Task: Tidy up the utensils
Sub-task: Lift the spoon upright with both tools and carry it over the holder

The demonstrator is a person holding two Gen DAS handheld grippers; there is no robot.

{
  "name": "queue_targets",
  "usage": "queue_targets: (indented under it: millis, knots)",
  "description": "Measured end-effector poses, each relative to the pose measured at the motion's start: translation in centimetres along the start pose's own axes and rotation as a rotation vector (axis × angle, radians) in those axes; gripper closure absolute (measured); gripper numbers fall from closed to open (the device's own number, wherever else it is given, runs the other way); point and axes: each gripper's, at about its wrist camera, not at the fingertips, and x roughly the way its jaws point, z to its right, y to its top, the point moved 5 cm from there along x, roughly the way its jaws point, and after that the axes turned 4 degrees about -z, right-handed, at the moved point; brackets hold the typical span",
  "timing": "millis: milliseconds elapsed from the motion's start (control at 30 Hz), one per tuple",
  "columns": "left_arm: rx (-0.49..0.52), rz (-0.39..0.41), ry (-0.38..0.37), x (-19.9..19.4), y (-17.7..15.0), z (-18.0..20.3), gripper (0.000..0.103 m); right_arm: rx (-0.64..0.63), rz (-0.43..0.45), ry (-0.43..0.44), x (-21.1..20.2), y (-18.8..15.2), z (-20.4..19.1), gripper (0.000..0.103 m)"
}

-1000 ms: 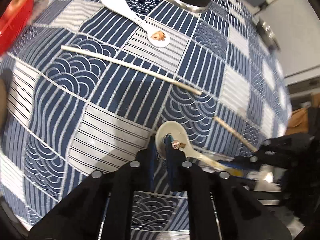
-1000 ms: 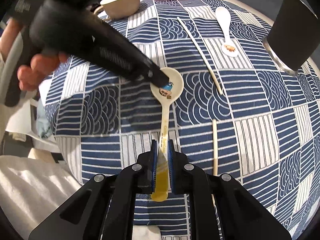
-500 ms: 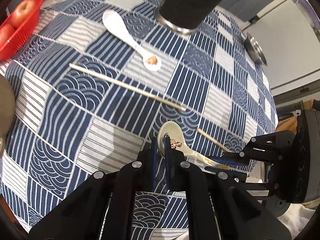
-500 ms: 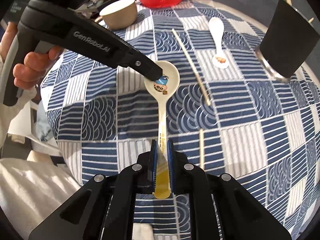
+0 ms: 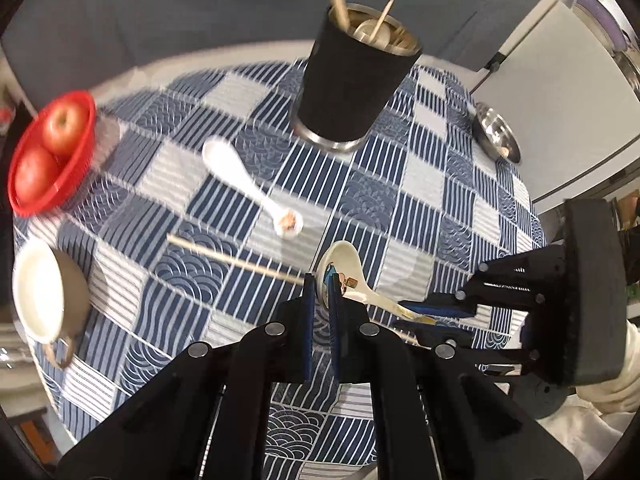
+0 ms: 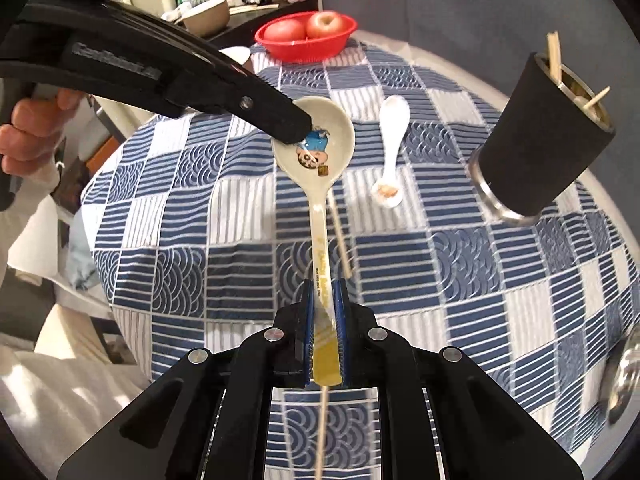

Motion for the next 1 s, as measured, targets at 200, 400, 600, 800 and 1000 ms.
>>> queue_targets:
  millis: [200,400,600,800,1000]
  knots:
    - [0.037,0.033,0.032,-2.9,3.1,1.7,0.097,0.004,0.059,-0.018,-2.9,1.5,2.1,0.094]
    - [0.063,0.055,0.08,-5.0,6.5,3.4,0.098,0.009,0.114,-0.052,-5.2,3.3,4.7,0.093]
    - [0.091,0.093,0.12,-6.8,9.5,5.7,0.098,0.002,0.161,-0.1,-7.6,4.6,7.3,0.093]
    - [0.113,0.122,0.166,-8.9,12.0,7.5,0.097,-0.006,0.218,-0.111,-10.0,5.9,9.8,0.093]
    - [0.123,0.145,0.228,-10.8,14.7,8.7,0.097,0.016,0.288,-0.117,-11.6,8.1,12.1,0.093]
